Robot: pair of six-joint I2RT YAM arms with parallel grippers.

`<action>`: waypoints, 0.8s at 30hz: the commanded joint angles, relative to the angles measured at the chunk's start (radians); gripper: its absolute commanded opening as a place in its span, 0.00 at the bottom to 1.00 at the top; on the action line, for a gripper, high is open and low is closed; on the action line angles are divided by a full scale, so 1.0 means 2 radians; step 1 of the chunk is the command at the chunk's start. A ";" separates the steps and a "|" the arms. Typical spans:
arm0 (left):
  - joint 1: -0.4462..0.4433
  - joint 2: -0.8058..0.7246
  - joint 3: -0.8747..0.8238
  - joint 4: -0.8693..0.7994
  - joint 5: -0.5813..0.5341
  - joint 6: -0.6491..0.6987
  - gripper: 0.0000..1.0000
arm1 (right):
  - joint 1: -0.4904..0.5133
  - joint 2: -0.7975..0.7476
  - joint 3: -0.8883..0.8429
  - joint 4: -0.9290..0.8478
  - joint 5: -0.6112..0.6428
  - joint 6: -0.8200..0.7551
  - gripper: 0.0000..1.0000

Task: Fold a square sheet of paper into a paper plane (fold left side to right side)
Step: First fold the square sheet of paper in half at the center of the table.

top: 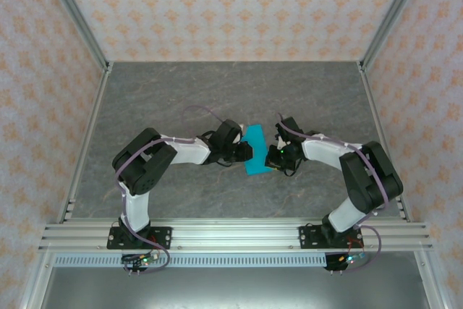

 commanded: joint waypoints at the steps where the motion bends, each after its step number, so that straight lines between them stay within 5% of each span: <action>1: 0.008 0.023 -0.017 0.001 -0.055 0.007 0.16 | -0.003 0.018 -0.008 -0.042 0.046 -0.003 0.15; 24: 0.103 -0.003 0.008 -0.025 -0.047 0.044 0.17 | -0.003 -0.015 -0.015 -0.008 0.005 0.004 0.16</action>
